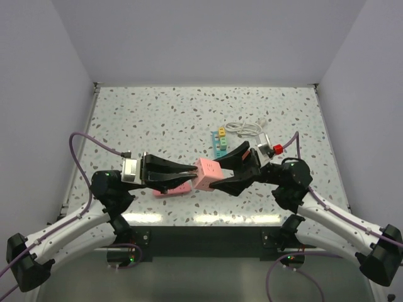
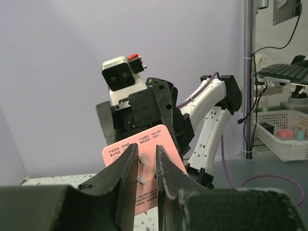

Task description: Insert the plug

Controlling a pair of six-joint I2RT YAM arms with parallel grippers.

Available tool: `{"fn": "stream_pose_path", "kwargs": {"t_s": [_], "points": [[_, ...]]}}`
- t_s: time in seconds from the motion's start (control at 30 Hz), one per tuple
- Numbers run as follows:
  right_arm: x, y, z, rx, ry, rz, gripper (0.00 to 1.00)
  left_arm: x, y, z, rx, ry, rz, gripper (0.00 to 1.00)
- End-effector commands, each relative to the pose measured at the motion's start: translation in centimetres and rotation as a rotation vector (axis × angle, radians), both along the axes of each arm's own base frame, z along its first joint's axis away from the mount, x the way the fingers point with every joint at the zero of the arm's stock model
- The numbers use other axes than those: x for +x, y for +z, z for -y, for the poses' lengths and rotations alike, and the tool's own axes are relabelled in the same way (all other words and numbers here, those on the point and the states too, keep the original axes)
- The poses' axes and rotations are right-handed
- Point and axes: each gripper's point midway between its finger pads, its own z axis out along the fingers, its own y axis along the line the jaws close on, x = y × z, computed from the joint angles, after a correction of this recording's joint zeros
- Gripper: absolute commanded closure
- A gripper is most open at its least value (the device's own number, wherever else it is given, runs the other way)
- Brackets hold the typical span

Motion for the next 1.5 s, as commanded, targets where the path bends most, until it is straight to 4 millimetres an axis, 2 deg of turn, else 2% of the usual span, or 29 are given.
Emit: {"fn": "stream_pose_path", "kwargs": {"t_s": [0.0, 0.03, 0.07, 0.1, 0.13, 0.2, 0.23, 0.3, 0.33, 0.37, 0.43, 0.5, 0.53, 0.57, 0.6, 0.63, 0.7, 0.73, 0.8, 0.83, 0.87, 0.97, 1.0, 1.03, 1.13, 1.2, 1.33, 1.47], "points": [[-1.7, 1.1, 0.5, 0.043, 0.069, 0.05, 0.57, -0.4, 2.0, -0.9, -0.086, 0.01, 0.059, 1.0], [-1.7, 1.2, 0.6, 0.046, 0.069, 0.053, 0.67, -0.2, 1.7, -0.8, -0.08, 0.013, 0.048, 1.0], [-1.6, 1.4, 0.7, 0.052, 0.059, 0.053, 0.87, -0.1, 1.6, -0.7, -0.078, 0.018, 0.041, 1.0], [-1.2, 1.0, 0.6, 0.039, 0.04, 0.031, 1.0, 0.1, 1.5, -0.7, -0.077, 0.025, 0.033, 1.0], [-0.9, 1.3, 0.7, 0.041, 0.011, 0.047, 1.0, 0.6, 1.0, -0.6, -0.063, 0.041, 0.007, 0.94], [-0.4, 0.9, 0.6, 0.021, -0.017, 0.034, 1.0, 1.2, 0.5, -0.6, -0.051, 0.07, -0.017, 0.76], [-0.1, 0.9, 0.6, 0.02, -0.035, 0.039, 1.0, 2.1, -0.3, -0.5, -0.033, 0.107, -0.049, 0.52], [0.5, 0.5, 0.7, 0.001, -0.071, 0.023, 1.0, 2.8, -0.9, -0.6, -0.018, 0.151, -0.076, 0.24], [0.8, 0.7, 0.8, -0.004, -0.099, 0.036, 1.0, 4.0, -2.0, -0.7, 0.006, 0.204, -0.117, 0.06], [1.7, 0.8, 0.9, -0.008, -0.148, 0.023, 1.0, 4.3, -2.1, -1.1, 0.004, 0.234, -0.128, 0.0], [2.6, 0.4, 1.1, -0.042, -0.203, 0.014, 1.0, 5.7, -3.5, -1.5, 0.028, 0.312, -0.178, 0.0], [3.8, -0.2, 1.4, -0.076, -0.272, -0.018, 1.0, 6.0, -3.8, -2.4, 0.02, 0.358, -0.193, 0.0], [4.3, -0.1, 1.5, -0.084, -0.299, -0.018, 1.0, 6.7, -4.9, -2.8, 0.037, 0.4, -0.22, 0.0], [4.8, -0.3, 1.7, -0.1, -0.327, -0.032, 1.0, 6.6, -4.8, -3.4, 0.026, 0.42, -0.223, 0.0], [5.8, -1.3, 1.9, -0.142, -0.377, -0.068, 1.0, 6.8, -5.4, -3.7, 0.033, 0.438, -0.235, 0.0], [6.2, -1.1, 2.2, -0.155, -0.404, -0.072, 1.0, 7.6, -7.1, -4.1, 0.065, 0.486, -0.279, 0.0], [7.3, -2.5, 2.6, -0.219, -0.464, -0.123, 1.0, 8.1, -8.3, -5.2, 0.071, 0.549, -0.319, 0.0], [7.8, -2.6, 2.7, -0.24, -0.491, -0.136, 1.0, 9.7, -10.8, -6.2, 0.107, 0.646, -0.401, 0.0], [8.5, -3.8, 3.0, -0.294, -0.527, -0.172, 1.0, 11.3, -13.7, -7.4, 0.145, 0.756, -0.49, 0.0], [9.2, -4.0, 3.4, -0.302, -0.573, -0.183, 1.0, 12.6, -16.4, -8.7, 0.172, 0.864, -0.581, 0.0], [9.4, -4.3, 3.5, -0.313, -0.587, -0.189, 1.0, 13.3, -18.7, -8.9, 0.226, 0.917, -0.633, 0.0], [9.9, -4.3, 3.9, -0.33, -0.617, -0.197, 1.0, 14.6, -23.3, -10.6, 0.338, 1.085, -0.771, 0.0], [9.9, -4.4, 3.9, -0.335, -0.619, -0.2, 1.0, 14.4, -23.9, -10.6, 0.36, 1.107, -0.785, 0.0], [9.9, -4.1, 3.9, -0.332, -0.619, -0.196, 1.0, 14.5, -24.5, -11.8, 0.364, 1.194, -0.815, 0.0], [10.0, -4.3, 3.8, -0.336, -0.619, -0.197, 1.0, 14.4, -25.7, -12.8, 0.414, 1.267, -0.864, 0.0], [10.2, -4.5, 3.6, -0.345, -0.618, -0.199, 1.0, 14.2, -26.6, -12.7, 0.445, 1.269, -0.894, 0.0], [10.2, -4.9, 3.2, -0.357, -0.606, -0.202, 1.0, 13.2, -29.9, -13.5, 0.512, 1.308, -1.003, 0.0], [10.2, -5.1, 3.0, -0.36, -0.597, -0.2, 1.0, 12.1, -31.6, -12.3, 0.526, 1.211, -1.059, 0.0]]}}
